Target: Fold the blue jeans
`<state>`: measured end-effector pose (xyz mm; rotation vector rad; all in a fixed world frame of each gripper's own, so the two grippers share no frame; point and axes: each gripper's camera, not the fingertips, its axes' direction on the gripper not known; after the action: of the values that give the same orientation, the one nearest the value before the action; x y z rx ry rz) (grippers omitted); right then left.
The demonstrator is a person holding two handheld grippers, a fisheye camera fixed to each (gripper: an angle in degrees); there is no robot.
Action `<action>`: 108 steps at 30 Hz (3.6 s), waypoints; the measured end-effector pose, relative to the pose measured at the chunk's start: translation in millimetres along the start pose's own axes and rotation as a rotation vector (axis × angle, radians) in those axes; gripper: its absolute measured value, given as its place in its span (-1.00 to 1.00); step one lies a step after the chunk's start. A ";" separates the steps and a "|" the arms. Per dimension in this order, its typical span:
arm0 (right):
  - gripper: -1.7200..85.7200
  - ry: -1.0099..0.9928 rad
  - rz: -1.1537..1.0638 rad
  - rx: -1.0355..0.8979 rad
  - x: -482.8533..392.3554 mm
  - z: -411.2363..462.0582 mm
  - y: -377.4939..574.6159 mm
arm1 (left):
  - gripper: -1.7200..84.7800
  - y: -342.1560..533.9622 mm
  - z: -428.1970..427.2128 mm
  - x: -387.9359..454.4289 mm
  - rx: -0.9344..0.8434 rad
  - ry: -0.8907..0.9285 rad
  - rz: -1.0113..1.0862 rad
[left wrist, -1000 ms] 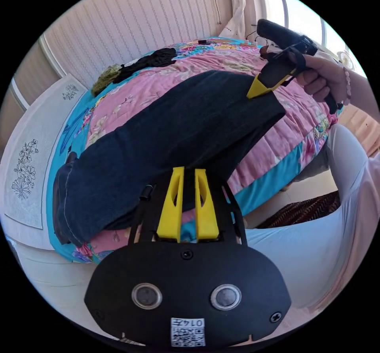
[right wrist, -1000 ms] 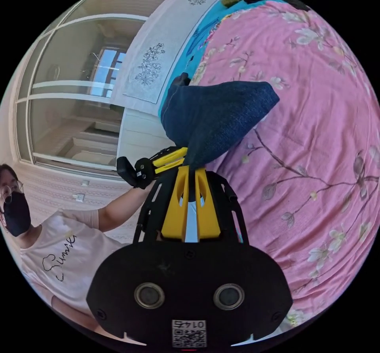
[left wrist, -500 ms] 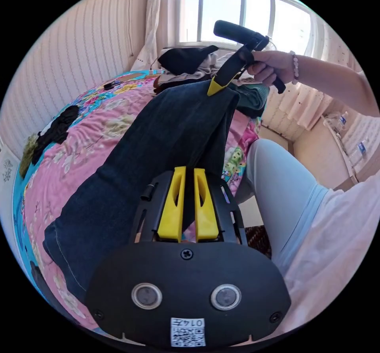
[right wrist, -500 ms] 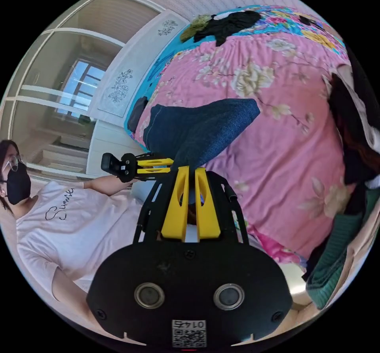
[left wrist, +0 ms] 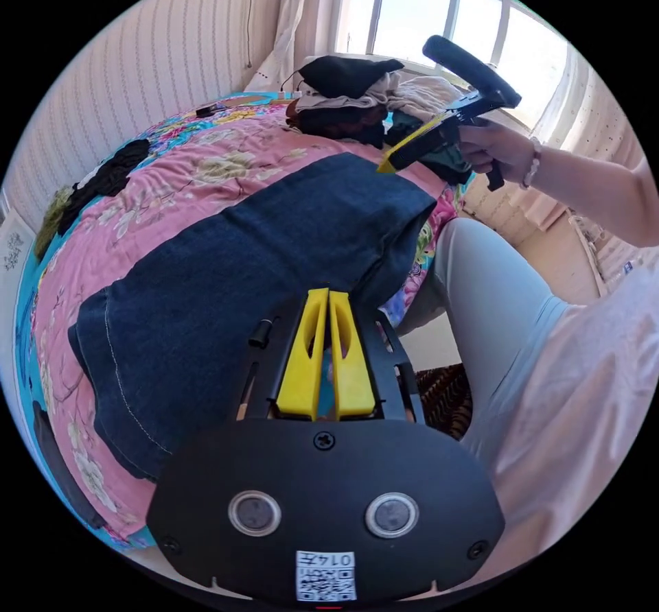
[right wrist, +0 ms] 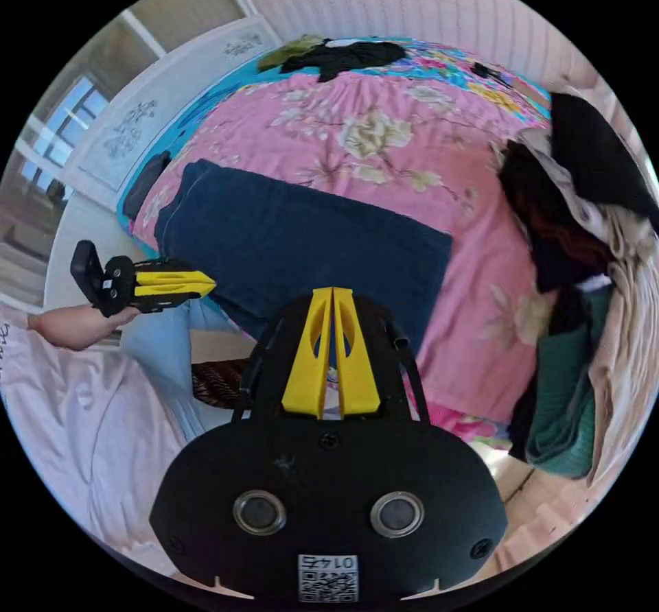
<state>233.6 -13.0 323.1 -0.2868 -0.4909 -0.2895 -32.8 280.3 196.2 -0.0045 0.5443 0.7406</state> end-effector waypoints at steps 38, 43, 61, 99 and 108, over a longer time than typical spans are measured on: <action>-0.89 0.024 0.391 0.215 97.6 -79.0 144.1 | -0.85 -131.6 66.0 -37.9 0.096 0.026 0.013; -0.69 -0.050 0.569 0.216 141.3 -80.5 211.2 | -0.75 -215.7 100.5 -34.1 0.075 0.092 0.044; -0.88 -0.211 0.445 0.202 183.6 -69.7 251.1 | -0.96 -337.1 212.4 -29.6 -0.209 0.215 0.065; -0.91 -0.305 -0.396 -0.030 -158.6 41.7 -41.8 | -0.98 136.8 -160.6 -207.1 0.320 -0.105 -0.668; -0.93 -0.061 -0.468 -0.061 -225.3 93.3 -200.3 | -0.98 134.8 -130.9 -167.6 0.149 -0.176 -0.591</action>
<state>-63.2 -120.3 329.4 -0.2379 -0.6080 -0.7539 -282.5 248.3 187.3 0.0368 0.3984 0.1213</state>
